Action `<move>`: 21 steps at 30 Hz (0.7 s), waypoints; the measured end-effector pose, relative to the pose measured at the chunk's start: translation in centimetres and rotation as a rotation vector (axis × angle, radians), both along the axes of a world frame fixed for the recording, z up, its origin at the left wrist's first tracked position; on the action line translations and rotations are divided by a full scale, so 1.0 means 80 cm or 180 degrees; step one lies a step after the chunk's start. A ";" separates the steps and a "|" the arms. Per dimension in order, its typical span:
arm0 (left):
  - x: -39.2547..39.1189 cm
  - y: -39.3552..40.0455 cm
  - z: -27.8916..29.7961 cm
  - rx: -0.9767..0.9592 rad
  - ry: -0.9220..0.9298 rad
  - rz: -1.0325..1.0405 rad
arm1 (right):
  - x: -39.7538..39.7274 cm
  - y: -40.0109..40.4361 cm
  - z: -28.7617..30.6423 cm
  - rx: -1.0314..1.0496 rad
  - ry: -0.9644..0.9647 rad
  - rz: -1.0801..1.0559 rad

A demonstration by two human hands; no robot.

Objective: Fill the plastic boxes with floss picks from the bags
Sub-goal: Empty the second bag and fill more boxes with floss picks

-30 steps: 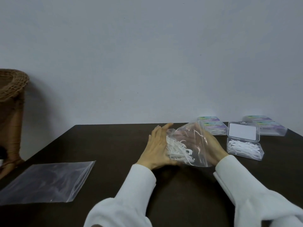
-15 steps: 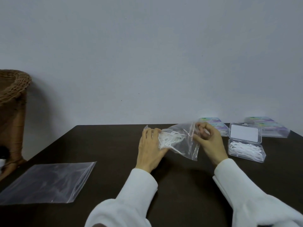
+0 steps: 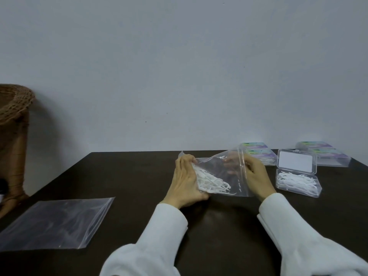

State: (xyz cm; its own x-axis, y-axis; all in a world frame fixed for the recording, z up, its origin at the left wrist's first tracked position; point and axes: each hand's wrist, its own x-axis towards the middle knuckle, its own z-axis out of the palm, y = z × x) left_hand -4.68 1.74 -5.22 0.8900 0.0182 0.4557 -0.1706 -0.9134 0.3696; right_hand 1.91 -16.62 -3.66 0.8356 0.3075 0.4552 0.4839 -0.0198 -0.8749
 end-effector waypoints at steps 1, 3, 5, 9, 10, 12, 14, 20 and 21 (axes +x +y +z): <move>0.001 0.001 0.001 -0.0019 0.0070 -0.0051 | 0.000 0.000 0.001 -0.0037 -0.0074 -0.0055; 0.001 0.001 0.003 -0.0042 0.0169 -0.0106 | 0.000 -0.001 0.002 -0.0137 -0.0221 -0.0148; -0.001 -0.001 0.003 -0.0010 0.0158 -0.0089 | 0.001 -0.003 0.000 -0.0138 -0.0142 -0.0071; -0.003 -0.003 -0.002 0.0216 -0.0149 0.0114 | 0.006 -0.007 -0.008 -0.0836 0.0216 0.0430; -0.003 -0.003 -0.004 0.0192 -0.0251 0.0145 | 0.005 -0.006 -0.010 -0.1040 0.0238 0.0527; -0.001 -0.003 -0.008 0.0183 -0.0525 0.0179 | 0.001 -0.003 -0.010 -0.1401 0.0268 0.0543; 0.000 -0.004 -0.012 0.0140 -0.0805 0.0174 | -0.002 0.000 -0.010 -0.1620 0.0277 0.0349; -0.002 -0.008 -0.012 0.0114 -0.1201 0.0164 | 0.000 0.001 -0.005 -0.2347 -0.0106 -0.0034; -0.001 -0.007 -0.011 0.0120 -0.1206 0.0202 | 0.002 -0.001 -0.007 -0.2243 -0.0129 -0.0036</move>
State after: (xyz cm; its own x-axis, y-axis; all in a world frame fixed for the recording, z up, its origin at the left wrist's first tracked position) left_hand -4.80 1.17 -6.14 0.6559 0.0449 0.7535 -0.2312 -0.9383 0.2572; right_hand 2.08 -16.67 -4.18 0.8271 0.5320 0.1815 0.5122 -0.5803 -0.6332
